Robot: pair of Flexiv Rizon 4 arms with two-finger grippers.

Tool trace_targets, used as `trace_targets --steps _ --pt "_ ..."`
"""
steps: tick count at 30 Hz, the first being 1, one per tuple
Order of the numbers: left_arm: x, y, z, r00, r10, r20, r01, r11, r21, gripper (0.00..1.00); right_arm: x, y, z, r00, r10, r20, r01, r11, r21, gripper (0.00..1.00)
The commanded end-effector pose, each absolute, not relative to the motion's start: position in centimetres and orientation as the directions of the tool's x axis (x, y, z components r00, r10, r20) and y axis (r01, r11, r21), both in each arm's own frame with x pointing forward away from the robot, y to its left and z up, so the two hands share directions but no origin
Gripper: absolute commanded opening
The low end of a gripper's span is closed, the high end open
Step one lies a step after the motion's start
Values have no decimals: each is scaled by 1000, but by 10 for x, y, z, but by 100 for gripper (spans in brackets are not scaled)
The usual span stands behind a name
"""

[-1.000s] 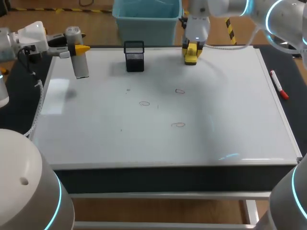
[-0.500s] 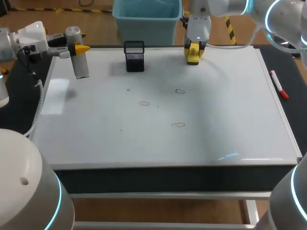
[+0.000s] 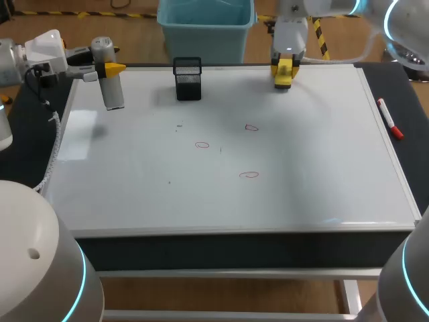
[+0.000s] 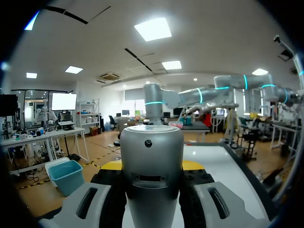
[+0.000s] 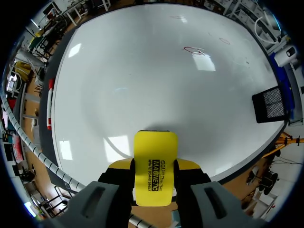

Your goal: Pick up the inspection probe, press it on each red-marked spot on the whiteboard one by one, put down the probe, pick up the eraser, and wipe off all the red marks.

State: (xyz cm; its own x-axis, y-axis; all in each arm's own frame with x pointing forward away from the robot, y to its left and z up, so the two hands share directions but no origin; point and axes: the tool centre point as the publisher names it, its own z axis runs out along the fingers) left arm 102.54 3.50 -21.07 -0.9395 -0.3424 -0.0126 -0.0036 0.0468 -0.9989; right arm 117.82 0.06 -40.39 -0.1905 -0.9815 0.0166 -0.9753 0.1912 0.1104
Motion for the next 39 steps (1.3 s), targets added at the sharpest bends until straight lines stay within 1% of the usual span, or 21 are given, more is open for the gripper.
trace_targets --steps 1,15,23,33,39 --pt "1025 34 -210 -938 -345 -15 -1 47 -999 0 1144 -18 -375 -211 -978 6 -977 211 33 0" --pt "1025 34 -210 -938 -345 -15 -1 47 -999 0 1096 -65 -348 -321 -947 27 -947 320 -34 0" --pt "1025 34 -210 -938 -345 -15 -1 47 -999 0 1058 -75 -334 -389 -921 7 -919 388 -68 0" --pt "1025 34 -210 -938 -345 -15 -1 47 -999 0 1023 -99 -336 -466 -885 -6 -879 463 -115 0" --pt "1025 34 -210 -938 -345 -15 -1 47 -999 0 1012 -104 -335 -490 -871 -5 -863 486 -138 0"
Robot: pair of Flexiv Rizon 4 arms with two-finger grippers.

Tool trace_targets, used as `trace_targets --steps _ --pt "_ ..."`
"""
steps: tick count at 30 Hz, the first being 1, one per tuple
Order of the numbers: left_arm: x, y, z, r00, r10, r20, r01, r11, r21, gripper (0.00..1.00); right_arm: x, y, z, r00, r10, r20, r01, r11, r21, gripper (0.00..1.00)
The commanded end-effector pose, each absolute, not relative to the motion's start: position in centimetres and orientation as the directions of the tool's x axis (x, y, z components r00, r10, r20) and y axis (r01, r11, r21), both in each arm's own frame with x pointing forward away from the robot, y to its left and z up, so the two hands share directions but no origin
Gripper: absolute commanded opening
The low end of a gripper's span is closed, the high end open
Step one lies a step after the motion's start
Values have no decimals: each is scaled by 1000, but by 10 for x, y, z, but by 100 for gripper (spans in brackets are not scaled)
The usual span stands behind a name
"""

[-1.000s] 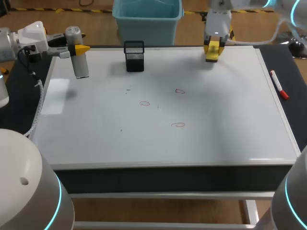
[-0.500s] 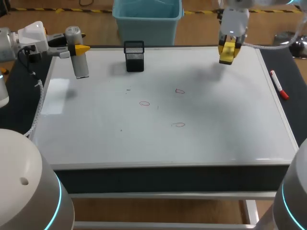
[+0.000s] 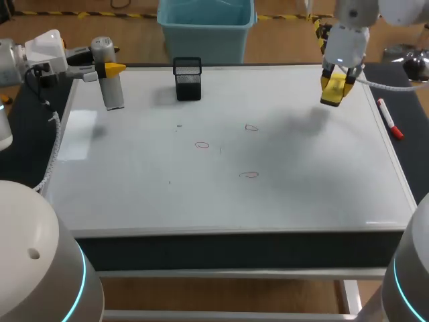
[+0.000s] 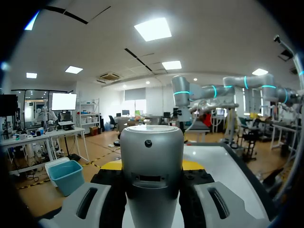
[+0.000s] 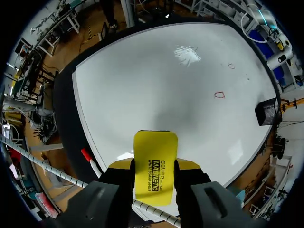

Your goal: Pick up the inspection probe, press it on each red-marked spot on the whiteboard one by one, put down the probe, pick up the eraser, and wipe off all the red marks.

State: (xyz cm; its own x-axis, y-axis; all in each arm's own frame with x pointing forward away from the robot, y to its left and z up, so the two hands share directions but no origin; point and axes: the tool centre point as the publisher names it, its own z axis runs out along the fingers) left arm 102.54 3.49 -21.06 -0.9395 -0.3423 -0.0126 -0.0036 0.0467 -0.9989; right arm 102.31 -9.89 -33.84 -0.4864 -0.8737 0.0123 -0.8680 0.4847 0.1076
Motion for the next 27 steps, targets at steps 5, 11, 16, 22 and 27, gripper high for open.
trace_targets --steps 5,11,16,22,27 --pt "1025 34 -210 -938 -345 -15 -1 47 -999 0 1011 -106 -338 -500 -866 -13 -857 497 -139 0" --pt "1025 34 -210 -938 -345 -15 -1 47 -999 0 1011 -108 -340 -510 -860 -20 -852 508 -128 0" --pt "1025 34 -210 -938 -345 -15 -1 47 -999 0 1011 -108 -340 -510 -860 -20 -852 508 -128 0" --pt "1025 34 -210 -938 -345 -15 -1 47 -999 0 1011 -108 -340 -510 -860 -20 -852 508 -128 0" --pt "1025 34 -210 -938 -345 -15 -1 47 -999 0 1011 -108 -340 -510 -860 -20 -852 508 -128 0"
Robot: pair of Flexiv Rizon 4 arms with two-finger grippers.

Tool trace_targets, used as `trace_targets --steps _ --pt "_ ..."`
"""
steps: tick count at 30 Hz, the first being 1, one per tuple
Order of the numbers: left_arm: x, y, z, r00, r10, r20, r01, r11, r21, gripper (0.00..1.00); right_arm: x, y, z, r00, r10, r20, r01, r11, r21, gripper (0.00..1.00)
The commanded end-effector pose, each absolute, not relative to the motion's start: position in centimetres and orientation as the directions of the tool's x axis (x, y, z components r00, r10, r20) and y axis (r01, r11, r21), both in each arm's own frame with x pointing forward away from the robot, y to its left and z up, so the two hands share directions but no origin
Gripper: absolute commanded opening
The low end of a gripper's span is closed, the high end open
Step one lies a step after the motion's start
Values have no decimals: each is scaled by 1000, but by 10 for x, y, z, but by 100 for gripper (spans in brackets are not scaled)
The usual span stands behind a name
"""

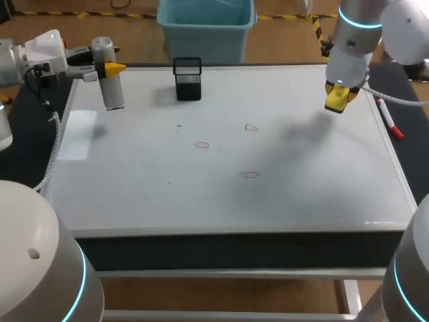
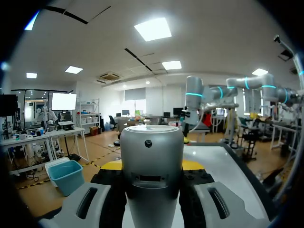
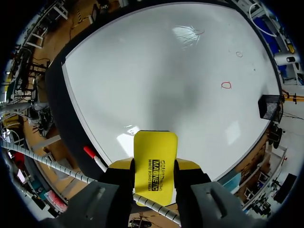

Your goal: Pick up the inspection probe, press it on each red-marked spot on the whiteboard one by one, put down the probe, pick up the eraser, and wipe off all the red marks.

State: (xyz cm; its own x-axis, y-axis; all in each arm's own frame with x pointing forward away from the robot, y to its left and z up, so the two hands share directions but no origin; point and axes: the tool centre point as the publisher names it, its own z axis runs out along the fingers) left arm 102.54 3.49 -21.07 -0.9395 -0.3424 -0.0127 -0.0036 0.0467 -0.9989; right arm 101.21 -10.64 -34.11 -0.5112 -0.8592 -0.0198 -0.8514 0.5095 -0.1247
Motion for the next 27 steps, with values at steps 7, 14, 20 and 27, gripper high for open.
trace_targets --steps 7,14,20,27 --pt "1025 34 -210 -938 -345 -15 -1 47 -999 0 1011 -108 -340 -510 -860 -20 -852 508 -128 0" --pt "1014 13 -204 -949 -314 -34 15 62 -998 0 1011 -108 -340 -510 -860 -20 -852 508 -128 0" --pt "997 -26 -206 -973 -227 -31 24 32 -999 0 1011 -108 -340 -510 -860 -20 -852 508 -128 0" --pt "979 -67 -204 -988 -146 -43 46 -18 -999 0 1011 -108 -340 -510 -860 -20 -852 508 -128 0"
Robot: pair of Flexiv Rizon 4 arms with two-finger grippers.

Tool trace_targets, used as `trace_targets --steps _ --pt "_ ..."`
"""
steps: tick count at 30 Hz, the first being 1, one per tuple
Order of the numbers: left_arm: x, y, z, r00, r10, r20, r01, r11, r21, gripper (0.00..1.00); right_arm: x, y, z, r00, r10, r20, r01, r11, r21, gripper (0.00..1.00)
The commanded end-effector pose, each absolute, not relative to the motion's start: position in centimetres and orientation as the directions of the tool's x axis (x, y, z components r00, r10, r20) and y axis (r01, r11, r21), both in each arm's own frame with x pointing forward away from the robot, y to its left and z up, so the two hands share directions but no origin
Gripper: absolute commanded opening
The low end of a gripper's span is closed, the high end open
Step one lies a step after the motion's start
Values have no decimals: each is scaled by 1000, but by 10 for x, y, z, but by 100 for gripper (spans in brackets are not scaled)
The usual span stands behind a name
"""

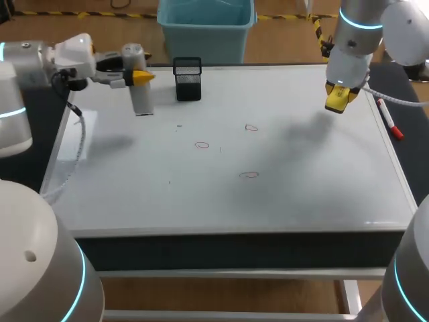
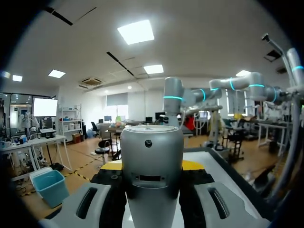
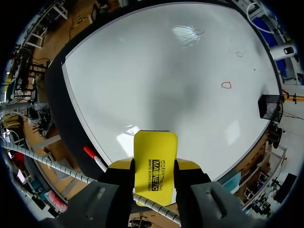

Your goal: Pick up the inspection probe, press it on each red-marked spot on the whiteboard one by one, put down the probe, pick up the eraser, and wipe off all the red marks.

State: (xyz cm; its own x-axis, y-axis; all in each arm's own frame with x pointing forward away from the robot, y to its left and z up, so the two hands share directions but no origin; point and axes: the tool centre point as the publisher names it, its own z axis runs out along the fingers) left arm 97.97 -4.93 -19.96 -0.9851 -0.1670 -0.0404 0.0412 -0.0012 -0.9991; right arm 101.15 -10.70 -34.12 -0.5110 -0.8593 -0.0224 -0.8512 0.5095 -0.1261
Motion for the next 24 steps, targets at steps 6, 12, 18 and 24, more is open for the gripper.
trace_targets --steps 6,12,18,24 --pt "964 -108 -210 -997 -54 -49 51 -31 -998 0 1011 -108 -340 -510 -860 -20 -852 508 -128 0" --pt "950 -132 -216 -998 -2 -62 62 -46 -997 0 1011 -108 -340 -510 -860 -20 -852 508 -128 0" --pt "941 -154 -225 -998 20 -62 61 -47 -997 0 1011 -108 -340 -510 -860 -20 -852 508 -128 0" --pt "933 -170 -235 -997 20 -74 73 -45 -996 0 1011 -108 -340 -510 -860 -20 -852 508 -128 0"
